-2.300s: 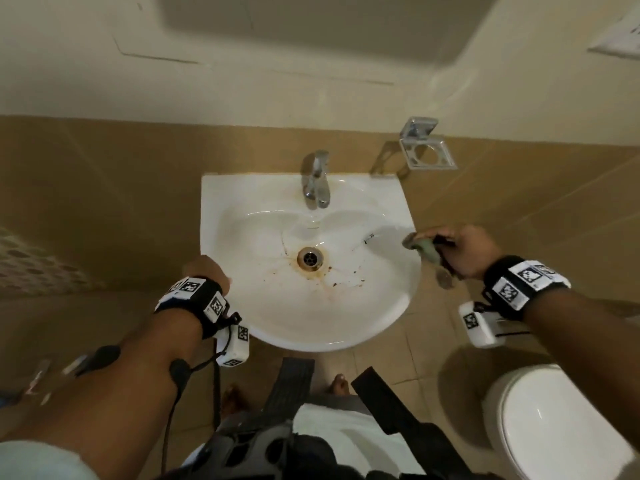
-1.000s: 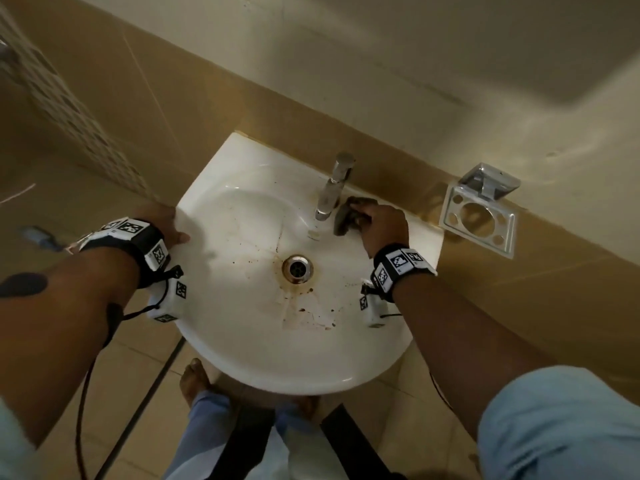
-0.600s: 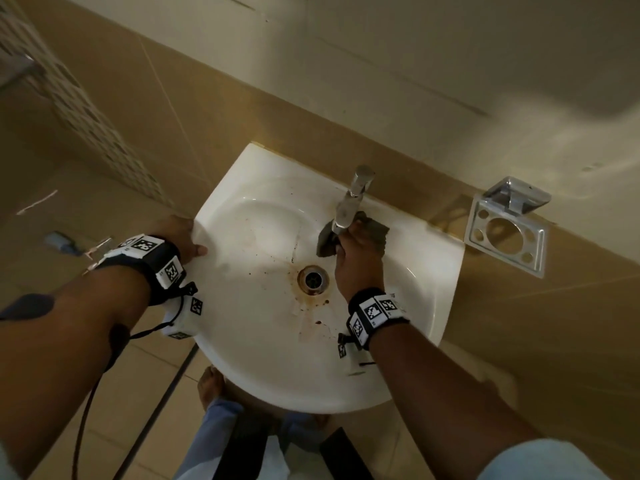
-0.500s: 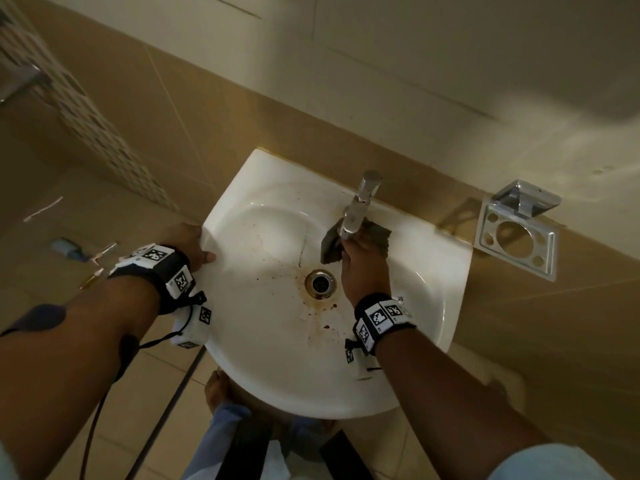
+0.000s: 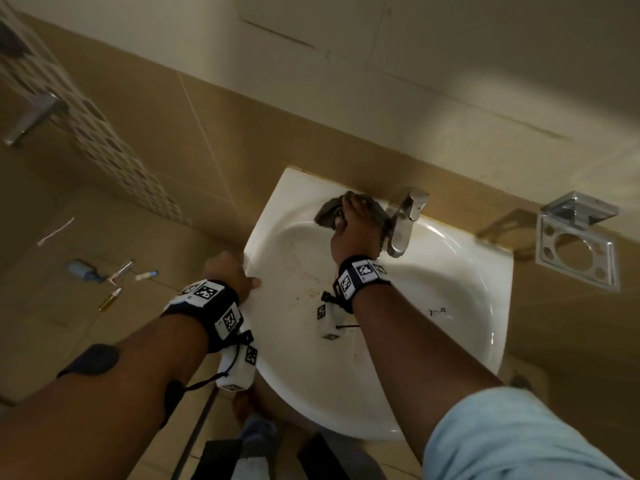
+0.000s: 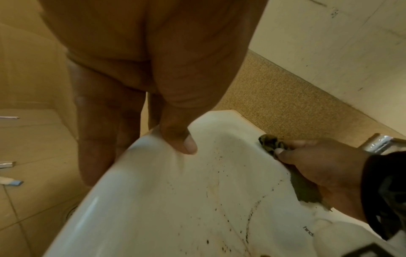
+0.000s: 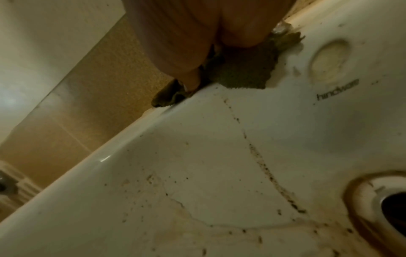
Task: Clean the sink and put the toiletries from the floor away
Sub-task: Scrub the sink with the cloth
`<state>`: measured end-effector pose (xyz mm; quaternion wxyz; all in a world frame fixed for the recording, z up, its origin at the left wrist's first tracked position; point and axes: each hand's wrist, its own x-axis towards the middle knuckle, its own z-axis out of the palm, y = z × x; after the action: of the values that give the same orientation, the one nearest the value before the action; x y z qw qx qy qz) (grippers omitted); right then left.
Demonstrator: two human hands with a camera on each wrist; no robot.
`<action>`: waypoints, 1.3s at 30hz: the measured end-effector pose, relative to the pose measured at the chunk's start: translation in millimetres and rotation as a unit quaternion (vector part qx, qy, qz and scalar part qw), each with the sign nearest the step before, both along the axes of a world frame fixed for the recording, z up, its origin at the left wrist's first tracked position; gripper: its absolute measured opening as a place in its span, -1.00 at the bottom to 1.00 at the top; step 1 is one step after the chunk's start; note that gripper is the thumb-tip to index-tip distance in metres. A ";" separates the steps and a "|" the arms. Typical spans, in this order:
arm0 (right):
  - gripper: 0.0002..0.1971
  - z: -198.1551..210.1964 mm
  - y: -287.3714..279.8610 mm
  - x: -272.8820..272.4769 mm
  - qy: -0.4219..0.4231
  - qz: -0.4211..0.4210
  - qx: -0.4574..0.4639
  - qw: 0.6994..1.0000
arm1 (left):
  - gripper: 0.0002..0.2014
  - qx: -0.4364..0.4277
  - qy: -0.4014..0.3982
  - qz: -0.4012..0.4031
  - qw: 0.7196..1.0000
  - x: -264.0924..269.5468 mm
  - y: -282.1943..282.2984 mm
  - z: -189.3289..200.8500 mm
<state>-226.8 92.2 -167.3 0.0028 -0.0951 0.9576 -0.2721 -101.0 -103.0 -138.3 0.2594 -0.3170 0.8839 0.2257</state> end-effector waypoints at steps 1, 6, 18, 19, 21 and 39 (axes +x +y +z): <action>-0.50 -1.5 -1.3 -1.9 0.009 0.014 -0.013 1.000 | -0.48 0.011 0.005 0.004 1.000 0.2 -0.6 -0.7; -0.48 -2.2 -0.1 6.9 -0.022 0.114 -0.057 0.992 | -0.46 0.018 0.010 -0.017 1.000 1.5 -6.6 2.1; -0.41 22.8 -9.5 17.1 -0.110 -0.146 -0.038 0.982 | -0.54 0.092 0.049 -0.016 0.994 8.4 -13.5 -0.4; -0.45 24.7 -19.6 17.5 -0.098 -0.125 -0.036 0.987 | -0.54 0.102 0.053 -0.011 0.993 9.9 -14.7 -1.1; -0.50 27.4 -38.2 25.0 -0.029 -0.008 -0.032 0.999 | -0.52 0.119 0.056 -0.006 0.991 10.9 -16.2 -2.5; -0.54 20.5 -45.8 45.5 -0.039 0.075 -0.021 0.996 | -0.53 0.159 0.063 -0.027 0.985 13.0 -23.0 -10.1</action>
<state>-181.3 46.3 -146.8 0.0583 -0.1563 0.9410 -0.2944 -87.9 -126.0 -148.4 0.2565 -0.2327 0.8594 0.3762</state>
